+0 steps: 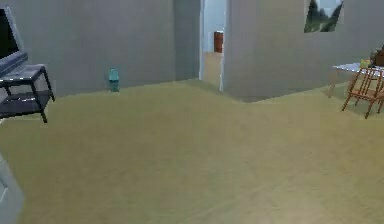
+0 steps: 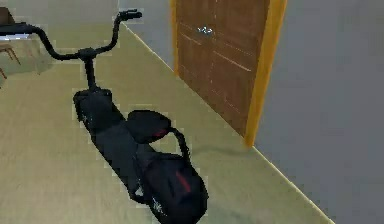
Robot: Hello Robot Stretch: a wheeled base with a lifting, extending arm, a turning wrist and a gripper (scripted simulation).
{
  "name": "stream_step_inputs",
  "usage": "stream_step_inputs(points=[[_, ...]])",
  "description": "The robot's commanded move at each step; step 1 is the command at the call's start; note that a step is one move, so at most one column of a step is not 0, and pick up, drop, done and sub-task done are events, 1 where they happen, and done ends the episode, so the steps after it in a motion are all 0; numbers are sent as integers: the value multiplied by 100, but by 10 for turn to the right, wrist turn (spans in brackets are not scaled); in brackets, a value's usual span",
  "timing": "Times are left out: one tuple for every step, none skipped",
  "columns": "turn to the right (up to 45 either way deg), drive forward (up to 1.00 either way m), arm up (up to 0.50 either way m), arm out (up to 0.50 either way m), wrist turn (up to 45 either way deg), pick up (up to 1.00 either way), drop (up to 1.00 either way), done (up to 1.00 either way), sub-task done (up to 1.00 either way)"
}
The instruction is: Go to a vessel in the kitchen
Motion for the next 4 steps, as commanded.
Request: stream_step_inputs(points=[[0, 100, 0, 0, 0, 0, 0, 0, 0], [0, 100, 0, 0, 0, 0, 0, 0, 0], [0, 100, 0, 0, 0, 0, 0, 0, 0], [0, 100, 0, 0, 0, 0, 0, 0, 0]])
